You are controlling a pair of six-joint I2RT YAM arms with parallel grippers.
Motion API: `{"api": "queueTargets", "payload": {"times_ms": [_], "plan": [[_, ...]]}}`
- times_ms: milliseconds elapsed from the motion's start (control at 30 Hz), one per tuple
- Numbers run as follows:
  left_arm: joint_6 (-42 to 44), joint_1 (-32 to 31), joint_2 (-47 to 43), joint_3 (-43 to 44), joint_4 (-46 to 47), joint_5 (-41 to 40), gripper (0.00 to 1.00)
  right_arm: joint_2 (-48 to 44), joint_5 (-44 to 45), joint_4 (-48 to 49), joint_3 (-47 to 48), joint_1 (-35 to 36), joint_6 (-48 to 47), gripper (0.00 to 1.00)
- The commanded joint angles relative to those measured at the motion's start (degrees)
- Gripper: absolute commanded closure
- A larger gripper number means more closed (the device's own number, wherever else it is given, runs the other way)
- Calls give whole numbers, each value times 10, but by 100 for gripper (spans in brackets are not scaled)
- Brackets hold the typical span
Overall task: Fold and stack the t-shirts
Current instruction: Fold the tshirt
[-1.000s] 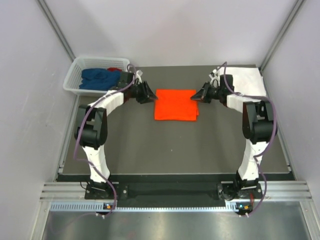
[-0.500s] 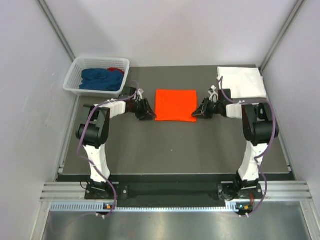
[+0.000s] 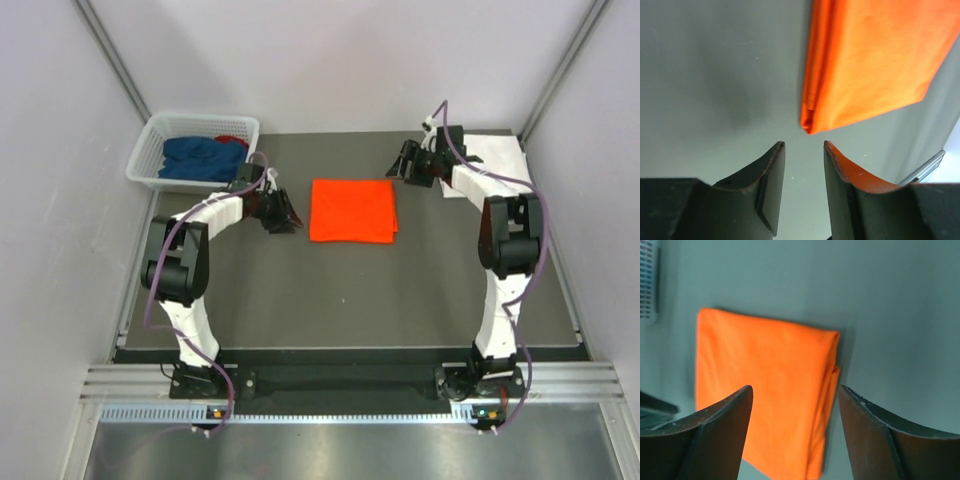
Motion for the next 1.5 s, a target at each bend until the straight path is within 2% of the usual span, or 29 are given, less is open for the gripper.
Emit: {"api": "queueTargets", "payload": {"times_ms": [0, 133, 367, 500, 867, 1133, 1233, 1467], "plan": [[-2, 0, -23, 22, -5, 14, 58, 67, 13, -63, 80, 3, -43, 30], [-10, 2, -16, 1, -1, -14, 58, 118, 2, -93, 126, 3, -77, 29], [2, 2, -29, -10, -19, -33, 58, 151, -12, -82, 101, 11, -97, 29], [3, 2, -35, -12, -25, -31, 59, 163, -25, -107, 123, 18, -104, 32], [18, 2, -56, 49, -78, -20, 58, 185, 18, -147, 144, 41, -109, 40], [36, 3, -68, 63, -108, -27, 59, 149, 33, -136, 101, 41, -110, 49], [43, 3, -71, 69, -122, -31, 59, 135, 35, -140, 94, 40, -109, 49], [50, 5, -91, 65, -130, -35, 59, 104, 71, -139, 66, 40, -111, 42]]}}
